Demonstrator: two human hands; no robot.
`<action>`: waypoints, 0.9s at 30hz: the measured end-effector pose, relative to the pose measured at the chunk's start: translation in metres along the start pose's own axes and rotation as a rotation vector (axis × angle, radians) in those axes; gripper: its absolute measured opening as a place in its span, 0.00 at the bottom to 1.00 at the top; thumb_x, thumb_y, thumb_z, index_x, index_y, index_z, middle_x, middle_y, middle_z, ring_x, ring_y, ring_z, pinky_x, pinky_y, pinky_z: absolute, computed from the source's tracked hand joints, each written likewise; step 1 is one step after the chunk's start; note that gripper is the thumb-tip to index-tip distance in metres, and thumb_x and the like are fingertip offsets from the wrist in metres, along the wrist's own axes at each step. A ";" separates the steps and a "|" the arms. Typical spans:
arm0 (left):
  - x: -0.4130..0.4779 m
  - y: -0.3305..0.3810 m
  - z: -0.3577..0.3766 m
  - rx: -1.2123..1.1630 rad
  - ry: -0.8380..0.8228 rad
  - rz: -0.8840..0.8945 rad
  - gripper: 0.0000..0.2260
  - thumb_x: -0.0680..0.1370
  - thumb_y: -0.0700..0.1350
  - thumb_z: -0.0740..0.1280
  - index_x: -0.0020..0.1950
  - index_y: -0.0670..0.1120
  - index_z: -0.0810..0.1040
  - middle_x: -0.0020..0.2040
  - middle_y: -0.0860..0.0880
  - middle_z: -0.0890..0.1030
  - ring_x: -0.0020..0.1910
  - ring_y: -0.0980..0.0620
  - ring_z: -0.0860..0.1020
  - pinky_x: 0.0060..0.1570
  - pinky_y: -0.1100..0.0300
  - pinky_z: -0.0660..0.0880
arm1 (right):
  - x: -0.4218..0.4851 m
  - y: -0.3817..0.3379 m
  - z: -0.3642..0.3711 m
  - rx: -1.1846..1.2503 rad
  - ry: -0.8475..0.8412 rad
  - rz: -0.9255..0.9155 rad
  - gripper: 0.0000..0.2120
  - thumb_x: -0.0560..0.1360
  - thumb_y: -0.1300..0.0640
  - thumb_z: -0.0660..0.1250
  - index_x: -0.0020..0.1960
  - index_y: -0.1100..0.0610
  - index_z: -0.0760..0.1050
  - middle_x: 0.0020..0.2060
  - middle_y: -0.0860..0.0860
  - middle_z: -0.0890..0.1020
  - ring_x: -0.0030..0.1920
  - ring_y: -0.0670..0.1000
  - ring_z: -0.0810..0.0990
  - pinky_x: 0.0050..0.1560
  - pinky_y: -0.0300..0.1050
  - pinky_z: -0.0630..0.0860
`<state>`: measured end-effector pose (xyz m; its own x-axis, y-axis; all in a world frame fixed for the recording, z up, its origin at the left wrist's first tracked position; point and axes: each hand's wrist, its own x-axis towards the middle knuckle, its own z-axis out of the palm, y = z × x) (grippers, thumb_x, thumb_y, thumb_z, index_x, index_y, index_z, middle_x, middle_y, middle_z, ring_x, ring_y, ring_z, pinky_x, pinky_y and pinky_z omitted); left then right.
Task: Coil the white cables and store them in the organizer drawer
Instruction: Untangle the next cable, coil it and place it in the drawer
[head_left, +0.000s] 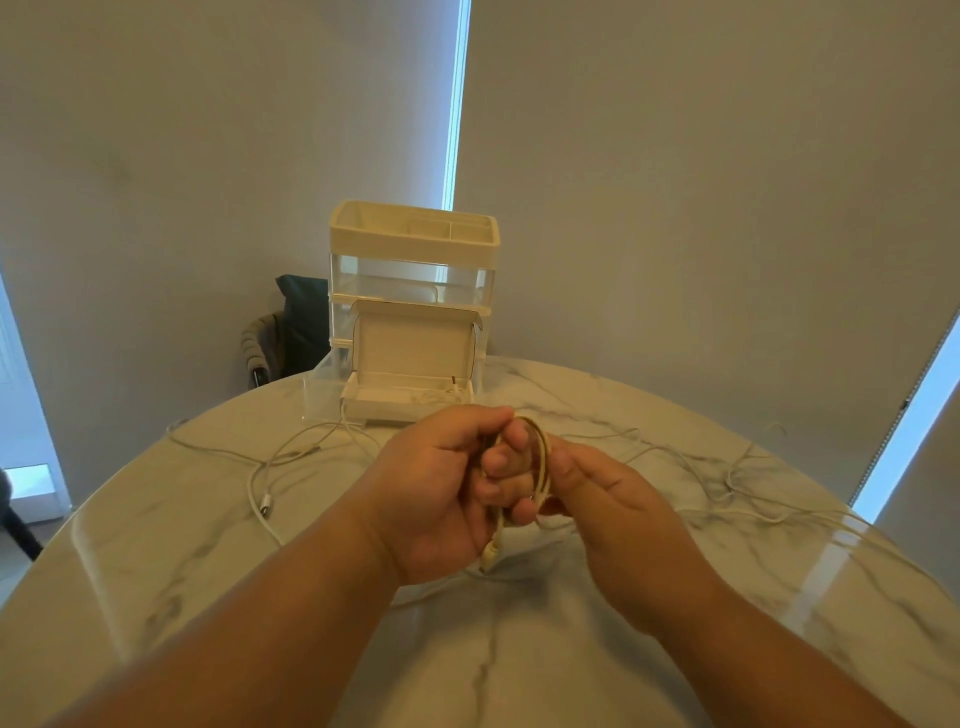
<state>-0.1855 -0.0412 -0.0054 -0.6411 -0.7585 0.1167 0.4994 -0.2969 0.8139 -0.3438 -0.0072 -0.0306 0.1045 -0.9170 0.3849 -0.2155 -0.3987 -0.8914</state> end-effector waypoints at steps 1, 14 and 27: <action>0.001 0.000 -0.001 -0.019 -0.013 0.003 0.14 0.79 0.46 0.57 0.35 0.45 0.74 0.25 0.53 0.65 0.23 0.56 0.62 0.29 0.61 0.72 | 0.000 0.000 0.004 -0.009 -0.001 -0.002 0.13 0.80 0.47 0.61 0.59 0.47 0.82 0.51 0.51 0.86 0.53 0.55 0.82 0.60 0.60 0.76; 0.000 -0.001 -0.004 -0.092 -0.153 -0.067 0.14 0.79 0.46 0.58 0.37 0.44 0.76 0.26 0.52 0.70 0.24 0.56 0.69 0.33 0.60 0.77 | -0.001 -0.003 0.012 0.496 -0.090 0.281 0.11 0.79 0.56 0.63 0.46 0.57 0.83 0.36 0.52 0.81 0.30 0.43 0.71 0.28 0.36 0.64; -0.005 -0.001 0.007 0.148 0.005 0.027 0.14 0.78 0.42 0.58 0.39 0.37 0.78 0.28 0.42 0.78 0.27 0.47 0.78 0.36 0.55 0.78 | 0.003 -0.006 0.004 -0.188 -0.040 0.038 0.08 0.74 0.57 0.62 0.37 0.49 0.75 0.29 0.41 0.76 0.32 0.40 0.71 0.36 0.37 0.67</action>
<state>-0.1865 -0.0334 -0.0028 -0.6250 -0.7684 0.1374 0.4253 -0.1876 0.8854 -0.3384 -0.0079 -0.0252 0.1307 -0.9318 0.3386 -0.3975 -0.3621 -0.8432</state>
